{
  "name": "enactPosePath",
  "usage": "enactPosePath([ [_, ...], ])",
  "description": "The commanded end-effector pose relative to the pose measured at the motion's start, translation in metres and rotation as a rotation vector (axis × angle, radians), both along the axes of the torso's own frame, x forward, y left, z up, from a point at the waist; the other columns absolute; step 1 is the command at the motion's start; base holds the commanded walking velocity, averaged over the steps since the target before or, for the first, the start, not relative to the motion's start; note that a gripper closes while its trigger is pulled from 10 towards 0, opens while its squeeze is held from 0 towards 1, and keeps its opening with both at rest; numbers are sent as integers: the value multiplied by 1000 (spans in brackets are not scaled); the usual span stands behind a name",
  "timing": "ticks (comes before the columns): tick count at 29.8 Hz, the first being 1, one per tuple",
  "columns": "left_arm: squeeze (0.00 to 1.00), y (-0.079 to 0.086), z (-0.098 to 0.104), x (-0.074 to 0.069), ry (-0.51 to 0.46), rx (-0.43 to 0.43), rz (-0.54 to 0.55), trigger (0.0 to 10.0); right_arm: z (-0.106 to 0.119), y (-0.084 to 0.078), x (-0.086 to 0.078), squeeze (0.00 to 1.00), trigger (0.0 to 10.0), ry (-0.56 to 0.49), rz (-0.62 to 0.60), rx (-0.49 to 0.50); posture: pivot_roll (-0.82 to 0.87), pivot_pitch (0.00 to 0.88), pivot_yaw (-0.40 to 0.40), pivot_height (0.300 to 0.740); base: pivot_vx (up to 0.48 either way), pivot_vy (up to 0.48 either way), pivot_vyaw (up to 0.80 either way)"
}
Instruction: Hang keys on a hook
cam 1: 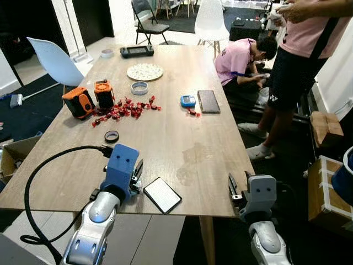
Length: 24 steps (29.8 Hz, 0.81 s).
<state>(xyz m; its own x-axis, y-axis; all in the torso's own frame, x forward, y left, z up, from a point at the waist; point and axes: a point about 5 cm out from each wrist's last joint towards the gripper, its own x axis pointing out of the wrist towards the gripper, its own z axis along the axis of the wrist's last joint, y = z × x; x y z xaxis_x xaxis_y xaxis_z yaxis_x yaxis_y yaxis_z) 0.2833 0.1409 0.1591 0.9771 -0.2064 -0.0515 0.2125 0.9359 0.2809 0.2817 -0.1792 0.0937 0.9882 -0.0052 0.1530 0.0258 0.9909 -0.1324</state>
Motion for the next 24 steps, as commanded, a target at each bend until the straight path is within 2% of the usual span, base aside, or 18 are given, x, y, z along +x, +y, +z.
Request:
enactPosePath([
  [1, 1000, 8, -2, -2, 23, 56, 31, 10000, -8, -1, -4, 0, 10000, 36, -9, 2, 92, 145, 19, 740, 0, 0, 0],
  [5, 1000, 14, -1, -4, 75, 68, 64, 10000, -8, -2, -4, 0, 10000, 36, -12, 3, 95, 149, 23, 740, 0, 0, 0],
  [8, 1000, 15, -3, -3, 134, 10, 117, 10000, -9, -1, -5, 0, 10000, 39, -13, 3, 98, 150, 23, 740, 0, 0, 0],
  [10, 1000, 15, -4, -2, 148, 1, 131, 10000, -9, -1, -5, 0, 10000, 39, -12, 3, 98, 150, 23, 740, 0, 0, 0],
  [14, 1000, 14, -17, 3, 255, -43, 216, 10000, -9, 0, -4, 0, 10000, 39, -10, 5, 97, 152, 23, 740, 0, 0, 0],
  [16, 1000, 15, -20, 4, 274, -46, 236, 10000, -9, 0, -4, 0, 10000, 38, -11, 5, 93, 152, 25, 740, 0, 0, 0],
  [17, 0, 18, -25, 5, 306, -42, 257, 10000, -9, 0, -4, 0, 10000, 38, -12, 6, 93, 152, 25, 740, 0, 0, 0],
  [24, 0, 29, -47, -2, 419, -17, 291, 10000, -10, -2, -7, 0, 10000, 41, -22, 5, 88, 152, 31, 740, 0, 0, 0],
])
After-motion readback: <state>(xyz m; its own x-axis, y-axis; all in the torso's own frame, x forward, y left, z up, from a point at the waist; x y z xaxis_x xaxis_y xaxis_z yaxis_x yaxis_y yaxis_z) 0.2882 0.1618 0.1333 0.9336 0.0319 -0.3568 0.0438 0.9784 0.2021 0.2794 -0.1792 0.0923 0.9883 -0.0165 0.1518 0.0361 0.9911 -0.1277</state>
